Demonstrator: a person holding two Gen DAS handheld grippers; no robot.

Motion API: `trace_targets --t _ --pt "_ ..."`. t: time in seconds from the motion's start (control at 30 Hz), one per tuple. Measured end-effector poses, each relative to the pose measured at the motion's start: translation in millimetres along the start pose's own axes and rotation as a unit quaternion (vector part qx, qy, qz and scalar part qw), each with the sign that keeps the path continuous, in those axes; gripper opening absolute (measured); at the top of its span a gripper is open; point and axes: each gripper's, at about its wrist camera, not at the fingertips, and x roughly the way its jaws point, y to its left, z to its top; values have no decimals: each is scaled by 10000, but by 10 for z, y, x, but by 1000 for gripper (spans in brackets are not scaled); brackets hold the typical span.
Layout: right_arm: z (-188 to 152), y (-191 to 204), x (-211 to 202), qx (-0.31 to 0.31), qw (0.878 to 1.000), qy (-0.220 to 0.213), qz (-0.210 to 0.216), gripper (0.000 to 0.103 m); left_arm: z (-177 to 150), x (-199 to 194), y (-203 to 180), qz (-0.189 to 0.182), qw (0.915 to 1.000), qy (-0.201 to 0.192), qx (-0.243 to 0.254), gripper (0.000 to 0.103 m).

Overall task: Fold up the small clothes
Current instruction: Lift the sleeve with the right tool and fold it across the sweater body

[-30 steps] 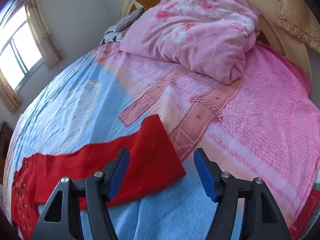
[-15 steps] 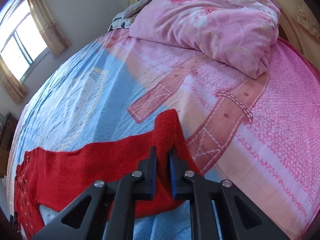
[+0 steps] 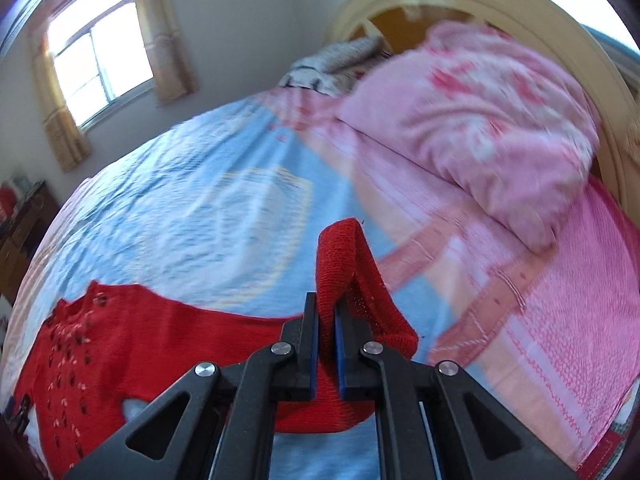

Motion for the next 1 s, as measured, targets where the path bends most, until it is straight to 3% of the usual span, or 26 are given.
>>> trace_targets --t 0.53,1.0 --pt "269 1427 -382 -774 9933 -402 760 5 -65 36 289 52 9998 -54 -202 103" --pt "296 2915 -720 -1652 9705 -693 1616 5 -146 41 311 -83 9998 -27 -168 103"
